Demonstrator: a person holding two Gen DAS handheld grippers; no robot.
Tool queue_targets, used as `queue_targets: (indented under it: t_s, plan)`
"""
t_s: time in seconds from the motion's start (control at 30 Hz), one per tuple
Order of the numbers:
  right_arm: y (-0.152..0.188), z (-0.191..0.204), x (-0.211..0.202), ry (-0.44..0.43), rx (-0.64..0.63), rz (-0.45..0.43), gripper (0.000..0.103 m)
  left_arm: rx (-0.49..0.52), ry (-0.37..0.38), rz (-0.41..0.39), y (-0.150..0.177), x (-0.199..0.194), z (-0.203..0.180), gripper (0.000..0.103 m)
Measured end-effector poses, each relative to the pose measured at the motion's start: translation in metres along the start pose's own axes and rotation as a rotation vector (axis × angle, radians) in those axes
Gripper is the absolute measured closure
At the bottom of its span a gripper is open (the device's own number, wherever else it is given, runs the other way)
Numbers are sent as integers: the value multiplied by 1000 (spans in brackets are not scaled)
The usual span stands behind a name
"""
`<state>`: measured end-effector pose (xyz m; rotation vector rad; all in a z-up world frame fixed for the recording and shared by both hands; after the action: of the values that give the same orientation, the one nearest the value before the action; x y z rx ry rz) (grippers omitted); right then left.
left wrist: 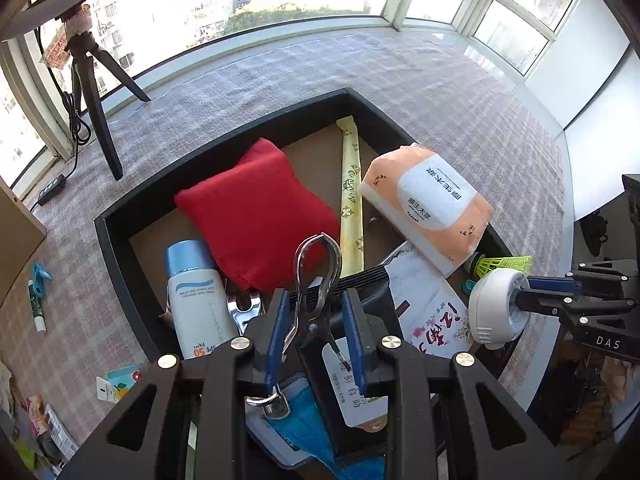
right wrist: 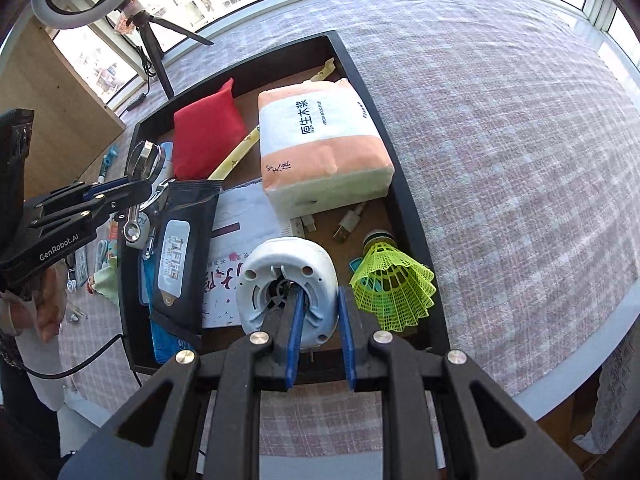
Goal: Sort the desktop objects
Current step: 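Carry the plug device and metal clip into the tray and release both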
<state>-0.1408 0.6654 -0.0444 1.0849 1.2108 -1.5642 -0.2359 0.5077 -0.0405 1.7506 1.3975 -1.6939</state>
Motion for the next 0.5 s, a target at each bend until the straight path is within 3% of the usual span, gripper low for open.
queue_targets:
  t_s: [0.13, 0.5]
  plan:
    - [-7, -1, -7, -5, 13, -40, 74, 2, -8, -14, 0, -5, 2, 66]
    - [-17, 30, -10, -51, -24, -53, 74, -45, -17, -47, 25, -43, 29, 66]
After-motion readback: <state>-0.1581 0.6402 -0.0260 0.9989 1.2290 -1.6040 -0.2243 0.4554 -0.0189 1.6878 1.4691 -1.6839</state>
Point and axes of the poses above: each gripper's, at about its wrist camera, not at the fingertips, and x roughly the way its jaws point, z to its left, y to its underside, the point moved 6 cm from there along x, roughly the way its jaws point, and after that the axes turned 4 degrees about y, right-handed, at the moved point
